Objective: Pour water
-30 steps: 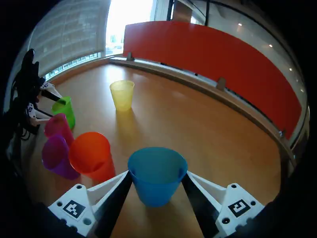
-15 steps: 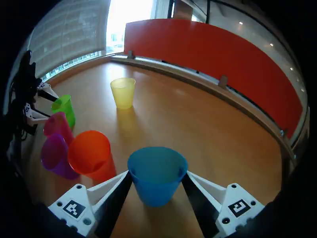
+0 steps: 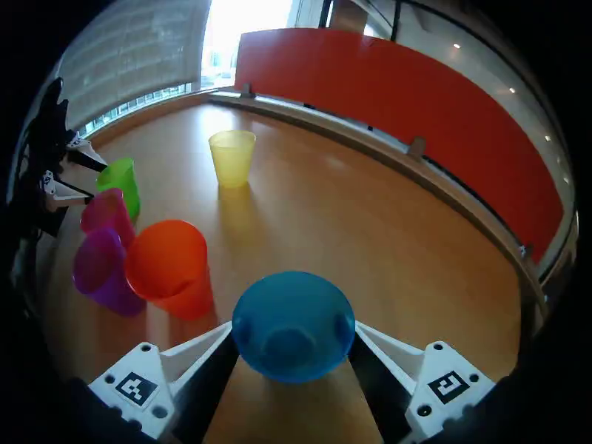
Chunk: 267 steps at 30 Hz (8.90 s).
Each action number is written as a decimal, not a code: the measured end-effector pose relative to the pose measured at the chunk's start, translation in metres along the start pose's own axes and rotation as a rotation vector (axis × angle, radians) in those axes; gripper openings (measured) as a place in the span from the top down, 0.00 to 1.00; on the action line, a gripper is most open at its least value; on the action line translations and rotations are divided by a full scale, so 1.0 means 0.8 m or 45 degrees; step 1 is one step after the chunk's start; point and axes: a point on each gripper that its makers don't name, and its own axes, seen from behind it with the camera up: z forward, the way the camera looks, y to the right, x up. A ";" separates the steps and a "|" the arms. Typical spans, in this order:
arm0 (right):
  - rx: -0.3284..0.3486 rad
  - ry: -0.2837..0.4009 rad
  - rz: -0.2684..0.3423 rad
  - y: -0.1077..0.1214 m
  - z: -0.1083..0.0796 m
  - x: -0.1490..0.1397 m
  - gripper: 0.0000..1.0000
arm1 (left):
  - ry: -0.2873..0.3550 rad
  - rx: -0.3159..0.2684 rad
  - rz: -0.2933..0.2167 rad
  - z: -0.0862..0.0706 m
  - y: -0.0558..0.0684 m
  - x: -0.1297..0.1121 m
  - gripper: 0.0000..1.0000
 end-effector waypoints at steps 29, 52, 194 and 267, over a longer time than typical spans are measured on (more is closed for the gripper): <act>-0.009 0.006 0.039 -0.002 -0.024 -0.009 0.00 | 0.040 0.016 0.030 -0.016 0.006 0.010 0.11; -0.097 0.067 0.125 0.008 -0.071 -0.042 0.00 | 0.127 0.118 -0.018 -0.038 -0.017 0.013 0.11; -0.731 0.842 0.540 0.083 -0.220 0.022 0.00 | 0.731 0.699 -0.243 -0.070 -0.091 0.045 0.11; -0.715 0.925 0.488 0.098 -0.168 0.001 0.00 | 0.730 0.699 -0.242 -0.069 -0.091 0.041 0.11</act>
